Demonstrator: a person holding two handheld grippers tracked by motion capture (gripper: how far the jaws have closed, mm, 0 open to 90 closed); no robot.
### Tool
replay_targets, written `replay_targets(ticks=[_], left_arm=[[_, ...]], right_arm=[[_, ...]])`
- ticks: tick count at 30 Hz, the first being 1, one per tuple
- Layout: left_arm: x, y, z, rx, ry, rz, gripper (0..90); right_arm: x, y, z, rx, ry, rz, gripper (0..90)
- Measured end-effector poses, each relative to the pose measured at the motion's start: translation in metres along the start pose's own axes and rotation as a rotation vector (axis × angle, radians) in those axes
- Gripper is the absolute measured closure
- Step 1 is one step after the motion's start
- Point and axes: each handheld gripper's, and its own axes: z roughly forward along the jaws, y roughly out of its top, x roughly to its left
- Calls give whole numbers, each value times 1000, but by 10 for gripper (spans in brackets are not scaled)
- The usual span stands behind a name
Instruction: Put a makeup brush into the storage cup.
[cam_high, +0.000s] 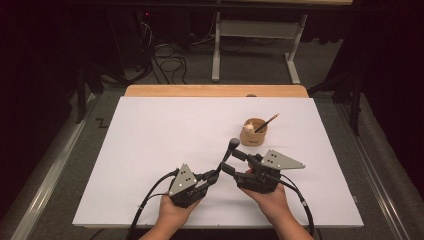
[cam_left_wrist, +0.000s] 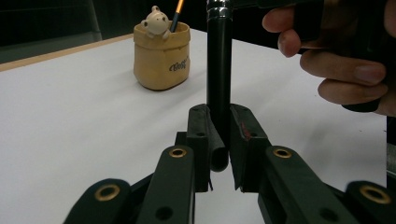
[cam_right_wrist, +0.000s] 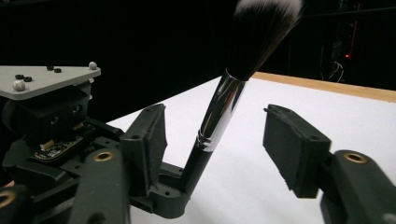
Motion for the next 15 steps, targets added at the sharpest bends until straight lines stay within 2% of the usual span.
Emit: replay_targets(ticks=[3, 15], left_arm=[[0, 0, 1, 1, -2, 0, 795], [-2, 0, 1, -1, -5, 3, 795]], right_arm=[[-1, -1, 1, -5, 1, 24, 445], [0, -4, 3, -10, 14, 48, 575]])
